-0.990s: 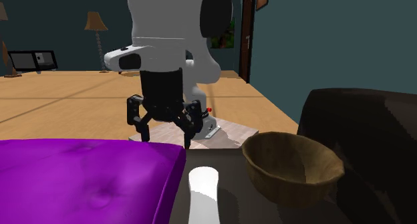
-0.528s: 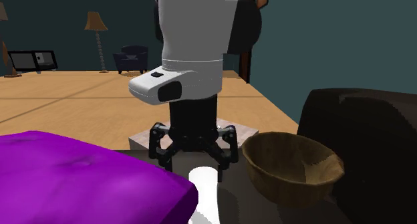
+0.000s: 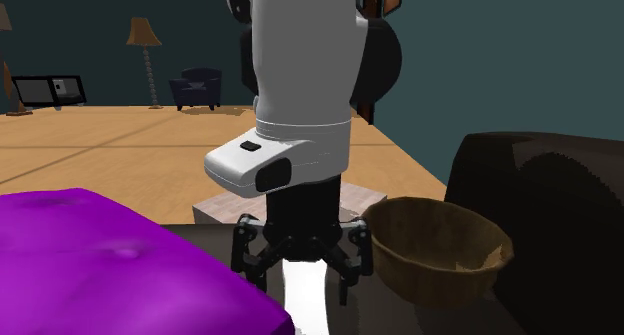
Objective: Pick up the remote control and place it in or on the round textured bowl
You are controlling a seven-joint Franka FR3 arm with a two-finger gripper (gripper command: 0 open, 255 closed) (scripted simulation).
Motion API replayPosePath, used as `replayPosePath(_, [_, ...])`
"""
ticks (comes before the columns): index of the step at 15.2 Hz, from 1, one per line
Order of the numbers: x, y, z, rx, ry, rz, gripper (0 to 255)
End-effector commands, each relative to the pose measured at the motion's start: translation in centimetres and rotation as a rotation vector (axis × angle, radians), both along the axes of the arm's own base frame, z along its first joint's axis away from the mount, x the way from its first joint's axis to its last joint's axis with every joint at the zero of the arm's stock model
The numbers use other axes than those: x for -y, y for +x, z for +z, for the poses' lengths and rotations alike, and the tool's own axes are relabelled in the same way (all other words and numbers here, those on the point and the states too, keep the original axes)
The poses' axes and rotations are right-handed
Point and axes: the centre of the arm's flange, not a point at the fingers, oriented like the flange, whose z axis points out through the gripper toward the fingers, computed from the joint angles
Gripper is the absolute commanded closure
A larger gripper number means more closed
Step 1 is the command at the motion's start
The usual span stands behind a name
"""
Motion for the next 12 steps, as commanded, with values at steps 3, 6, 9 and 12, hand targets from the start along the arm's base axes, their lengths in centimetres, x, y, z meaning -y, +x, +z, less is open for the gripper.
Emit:
replayPosePath(3, [-0.03, -0.58, -2.42, -0.016, -0.006, 0.006, 0])
replayPosePath(6, [-0.03, -0.58, -2.41, -0.016, -0.006, 0.006, 0])
replayPosePath(9, [-0.03, -0.58, -2.42, -0.016, -0.006, 0.006, 0])
replayPosePath(12, [0.12, -1.05, -3.02, -0.015, -0.006, 0.006, 255])
